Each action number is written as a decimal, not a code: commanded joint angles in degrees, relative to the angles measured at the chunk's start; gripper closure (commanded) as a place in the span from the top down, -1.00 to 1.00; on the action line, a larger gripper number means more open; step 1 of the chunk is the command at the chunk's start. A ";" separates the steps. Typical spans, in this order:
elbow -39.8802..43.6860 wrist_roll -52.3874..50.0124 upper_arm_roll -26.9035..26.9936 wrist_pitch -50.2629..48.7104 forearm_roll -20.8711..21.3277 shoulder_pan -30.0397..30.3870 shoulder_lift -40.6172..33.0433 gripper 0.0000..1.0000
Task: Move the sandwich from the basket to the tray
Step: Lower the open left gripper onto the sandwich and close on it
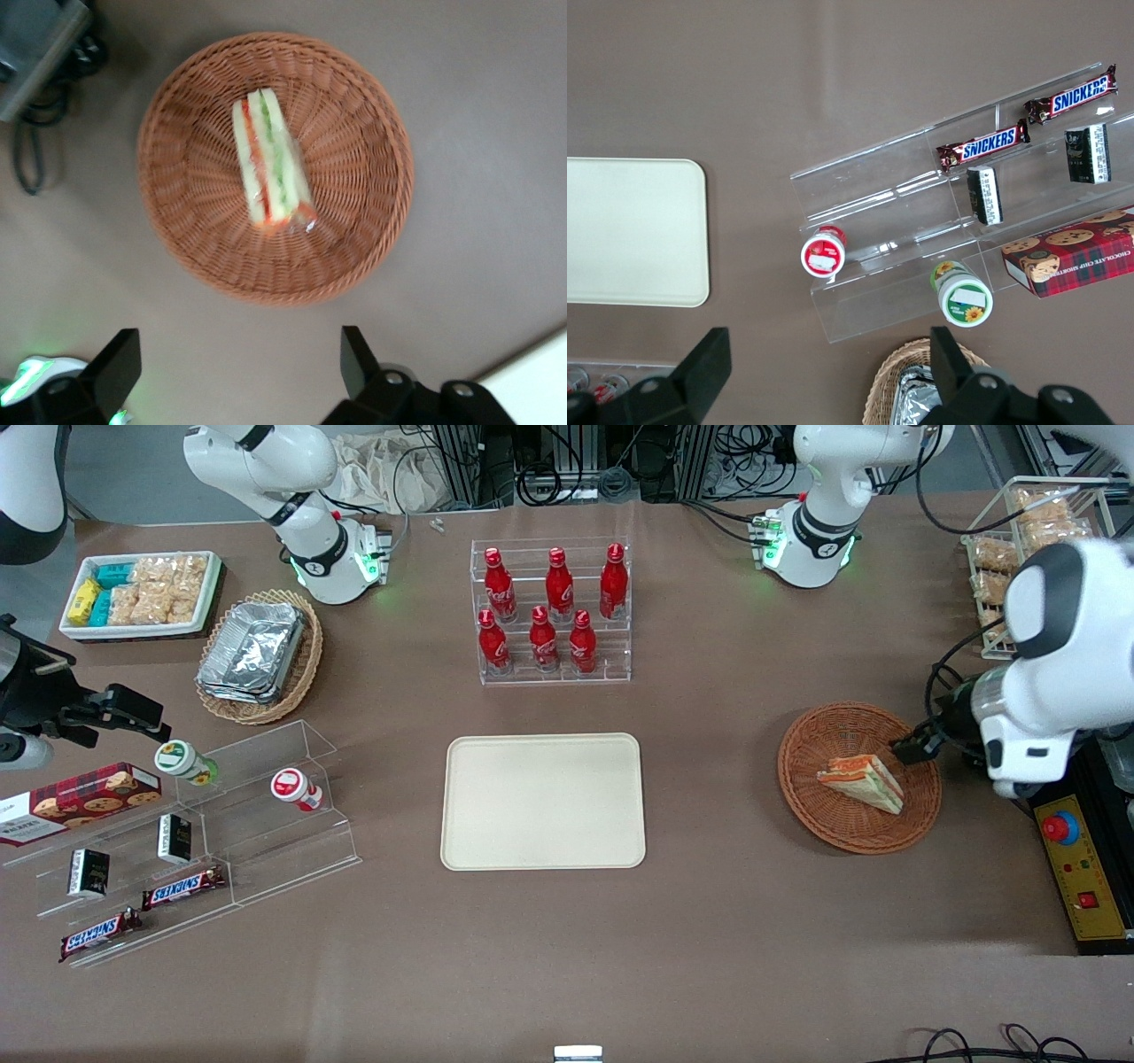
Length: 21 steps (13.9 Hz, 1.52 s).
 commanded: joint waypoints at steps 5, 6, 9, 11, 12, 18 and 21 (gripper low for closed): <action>-14.60 -14.49 0.51 22.68 1.56 -0.78 5.65 1.00; -14.69 -15.19 0.51 23.21 2.97 -0.78 6.10 1.00; -14.95 -16.43 0.51 26.54 3.59 -0.69 8.20 1.00; -14.78 -16.87 0.51 28.22 3.59 -0.69 9.09 1.00; -14.78 -16.87 0.51 28.92 3.68 -0.69 9.87 1.00; -14.69 -16.87 0.51 29.81 6.58 -0.51 10.94 -0.70; -13.55 -15.73 0.25 25.27 6.58 -0.51 6.30 -1.00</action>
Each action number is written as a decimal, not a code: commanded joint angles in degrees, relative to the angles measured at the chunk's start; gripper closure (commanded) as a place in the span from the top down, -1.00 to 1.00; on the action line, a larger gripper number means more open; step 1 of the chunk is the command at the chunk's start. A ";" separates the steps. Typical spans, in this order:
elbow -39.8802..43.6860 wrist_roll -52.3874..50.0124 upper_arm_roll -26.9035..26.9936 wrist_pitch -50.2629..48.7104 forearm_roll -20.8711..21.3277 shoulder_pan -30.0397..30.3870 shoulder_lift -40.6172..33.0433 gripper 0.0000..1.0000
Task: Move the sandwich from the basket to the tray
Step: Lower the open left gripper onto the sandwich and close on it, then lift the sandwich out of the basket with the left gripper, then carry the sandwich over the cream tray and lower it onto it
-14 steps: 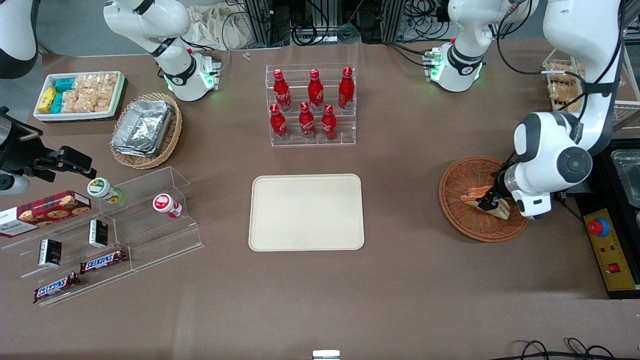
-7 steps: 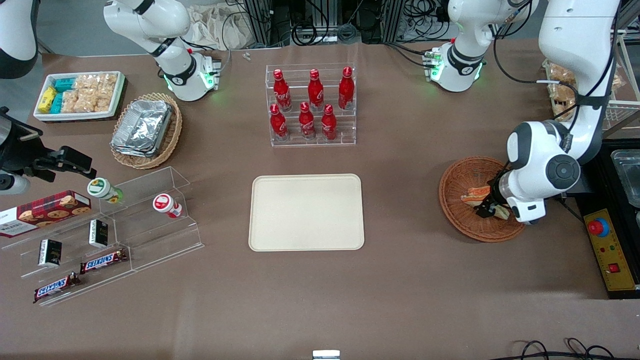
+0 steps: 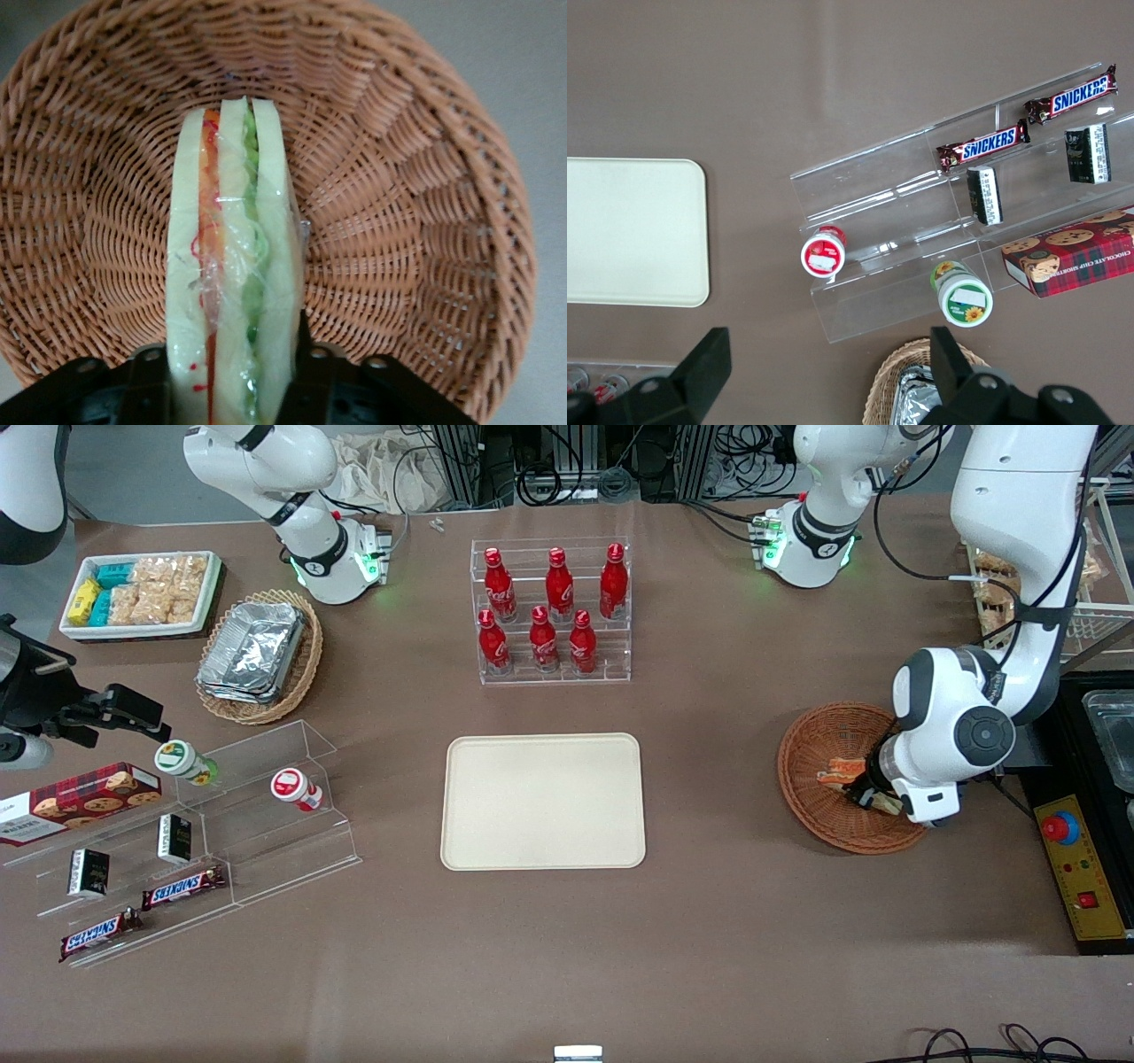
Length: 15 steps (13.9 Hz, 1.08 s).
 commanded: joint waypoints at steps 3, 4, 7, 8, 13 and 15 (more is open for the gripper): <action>7.62 1.51 -1.86 -17.15 0.69 -0.96 -9.26 -1.00; 10.87 2.92 -3.09 -21.46 0.08 -0.96 -9.88 -1.00; 18.97 8.01 -9.06 -31.50 -2.91 -0.96 -10.15 -1.00; 20.38 10.47 -11.78 -32.39 -3.79 -1.05 -9.89 -1.00; 23.55 11.63 -25.50 -27.51 -0.92 -2.96 -4.20 -1.00; 26.01 10.49 -26.39 -24.85 2.87 -9.27 0.02 -1.00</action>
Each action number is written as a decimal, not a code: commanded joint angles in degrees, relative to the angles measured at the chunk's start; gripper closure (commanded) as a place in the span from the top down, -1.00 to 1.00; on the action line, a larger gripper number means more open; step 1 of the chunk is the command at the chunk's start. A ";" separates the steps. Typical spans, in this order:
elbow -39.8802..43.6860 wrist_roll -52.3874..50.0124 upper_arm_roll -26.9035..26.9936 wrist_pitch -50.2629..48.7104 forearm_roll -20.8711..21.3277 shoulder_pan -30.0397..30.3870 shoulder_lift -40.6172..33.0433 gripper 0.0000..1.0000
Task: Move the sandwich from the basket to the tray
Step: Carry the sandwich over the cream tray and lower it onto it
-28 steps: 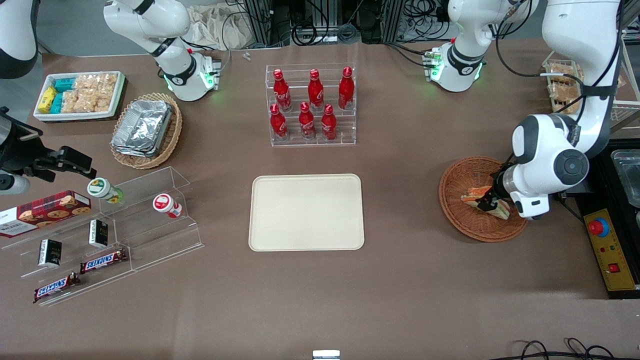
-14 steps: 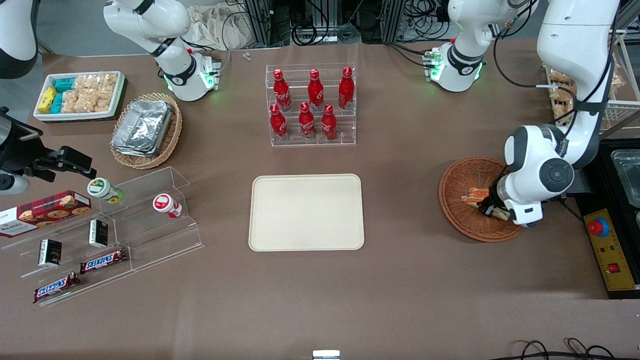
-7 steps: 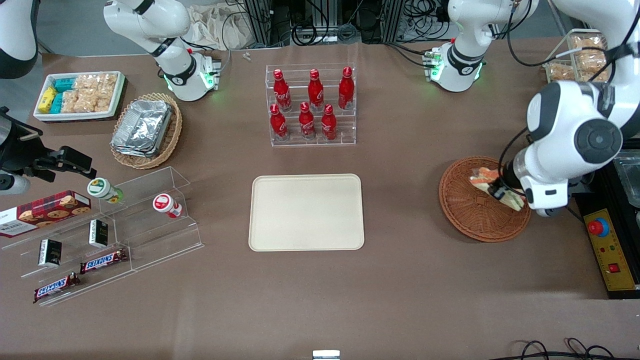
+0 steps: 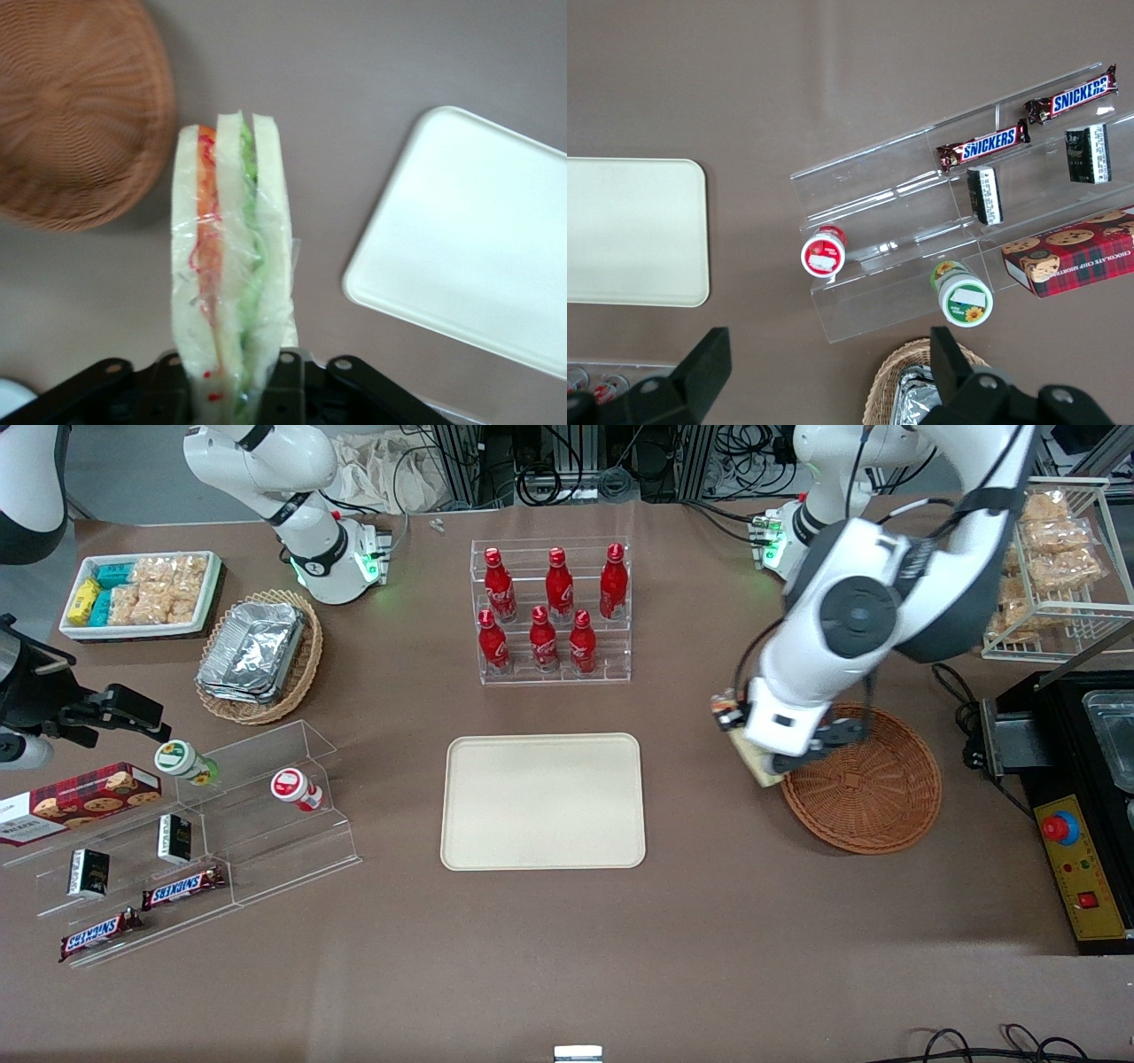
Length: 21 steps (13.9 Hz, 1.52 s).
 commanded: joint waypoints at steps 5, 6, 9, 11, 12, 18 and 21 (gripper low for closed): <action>21.19 0.41 -0.22 2.10 12.72 -16.57 24.62 -1.00; 21.21 0.58 -0.13 4.80 12.91 -17.20 26.65 -1.00; 21.03 0.32 0.04 9.05 17.02 -17.55 31.75 -1.00; 21.03 -2.13 0.04 9.14 20.72 -17.82 33.69 -1.00; 20.94 -2.14 0.04 9.31 21.26 -17.82 33.96 -1.00; 17.34 0.31 0.92 13.09 21.44 -16.42 33.61 -0.52; 17.25 0.67 0.92 13.27 21.44 -16.41 33.70 0.99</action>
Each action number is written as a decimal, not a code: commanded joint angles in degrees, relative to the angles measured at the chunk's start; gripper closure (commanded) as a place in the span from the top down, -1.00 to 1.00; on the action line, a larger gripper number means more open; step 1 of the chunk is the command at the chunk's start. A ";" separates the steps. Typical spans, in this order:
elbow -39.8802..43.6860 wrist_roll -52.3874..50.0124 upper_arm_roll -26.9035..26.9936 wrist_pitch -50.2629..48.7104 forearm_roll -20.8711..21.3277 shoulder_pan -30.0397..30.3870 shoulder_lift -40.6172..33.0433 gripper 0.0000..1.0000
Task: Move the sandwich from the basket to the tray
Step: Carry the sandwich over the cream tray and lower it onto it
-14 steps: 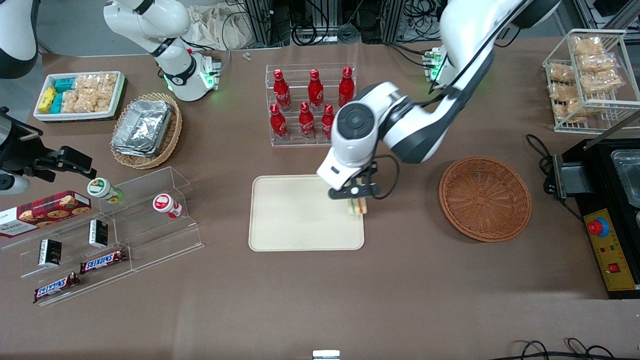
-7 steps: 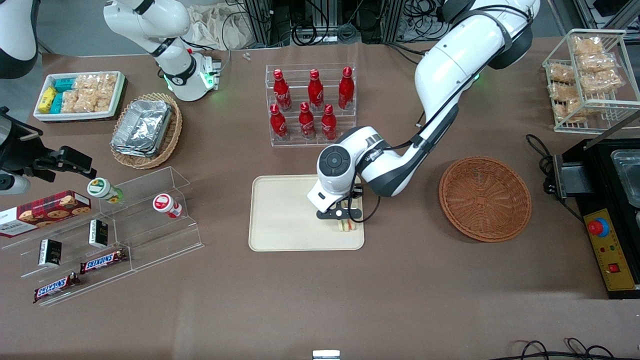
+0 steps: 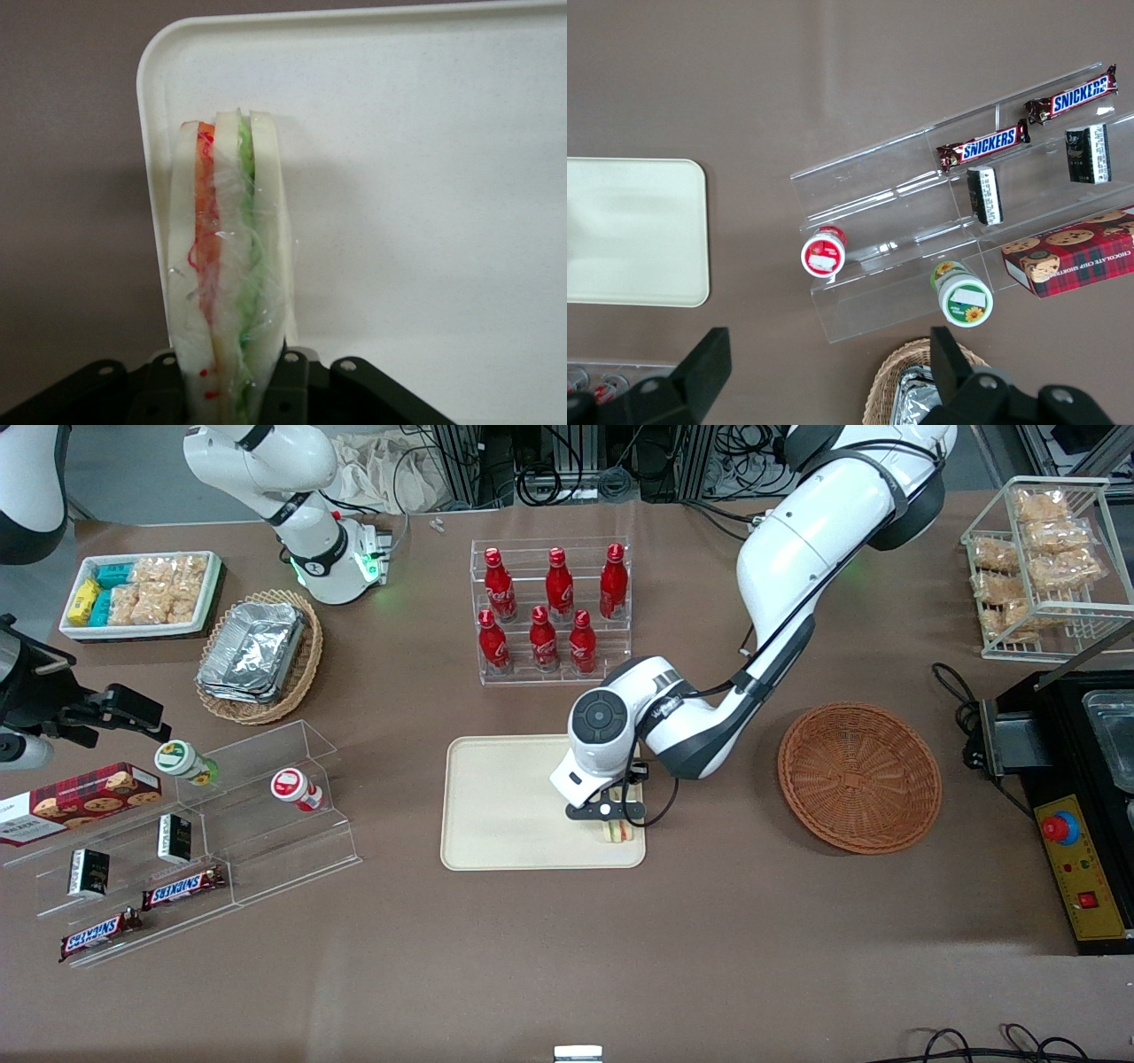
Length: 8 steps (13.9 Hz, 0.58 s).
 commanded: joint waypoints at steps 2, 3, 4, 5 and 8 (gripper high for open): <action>-0.54 0.42 -0.24 0.81 1.09 0.30 -0.46 1.00; -0.45 0.25 -0.24 0.63 1.18 0.30 -0.63 1.00; -0.36 -0.28 -0.24 0.19 1.18 0.21 -1.16 1.00; -0.10 -0.72 -0.24 -0.77 0.57 0.30 -2.99 1.00; 0.69 0.06 -0.67 -9.71 -5.99 4.07 -11.06 1.00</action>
